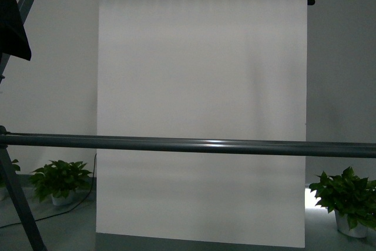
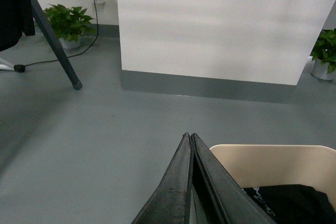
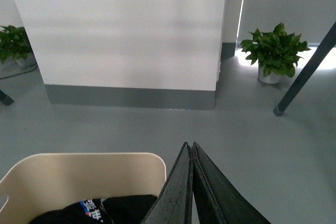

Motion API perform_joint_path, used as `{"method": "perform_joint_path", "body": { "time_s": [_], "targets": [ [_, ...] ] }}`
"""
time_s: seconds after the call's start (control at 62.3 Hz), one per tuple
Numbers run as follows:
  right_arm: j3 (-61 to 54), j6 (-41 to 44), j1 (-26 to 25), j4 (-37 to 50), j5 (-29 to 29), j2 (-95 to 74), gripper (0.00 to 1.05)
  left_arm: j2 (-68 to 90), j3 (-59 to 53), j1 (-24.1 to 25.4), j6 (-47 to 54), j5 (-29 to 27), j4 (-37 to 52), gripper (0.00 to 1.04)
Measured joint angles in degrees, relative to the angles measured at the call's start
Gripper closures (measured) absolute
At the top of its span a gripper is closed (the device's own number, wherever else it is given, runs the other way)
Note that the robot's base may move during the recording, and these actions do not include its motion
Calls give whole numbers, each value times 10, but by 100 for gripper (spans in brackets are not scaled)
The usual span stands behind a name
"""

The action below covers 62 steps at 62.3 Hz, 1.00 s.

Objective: Move hamper under clothes hanger

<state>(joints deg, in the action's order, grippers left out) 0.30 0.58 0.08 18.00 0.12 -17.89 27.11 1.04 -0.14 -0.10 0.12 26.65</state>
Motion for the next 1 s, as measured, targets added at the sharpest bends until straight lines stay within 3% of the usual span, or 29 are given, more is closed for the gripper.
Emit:
{"method": "perform_joint_path", "body": {
  "time_s": [0.418, 0.546, 0.851, 0.915, 0.996],
  "targets": [
    [0, 0, 0, -78, 0, 79, 103, -111, 0, 0, 0, -1, -104, 101],
    [0, 0, 0, -174, -1, 159, 103, -133, 0, 0, 0, -1, -126, 101],
    [0, 0, 0, -179, -1, 177, 103, -173, 0, 0, 0, -1, -166, 101],
    [0, 0, 0, -179, -1, 177, 103, -233, 0, 0, 0, -1, -245, 101],
    [0, 0, 0, -179, -1, 177, 97, -265, 0, 0, -1, -1, -262, 100]
  ]
}}
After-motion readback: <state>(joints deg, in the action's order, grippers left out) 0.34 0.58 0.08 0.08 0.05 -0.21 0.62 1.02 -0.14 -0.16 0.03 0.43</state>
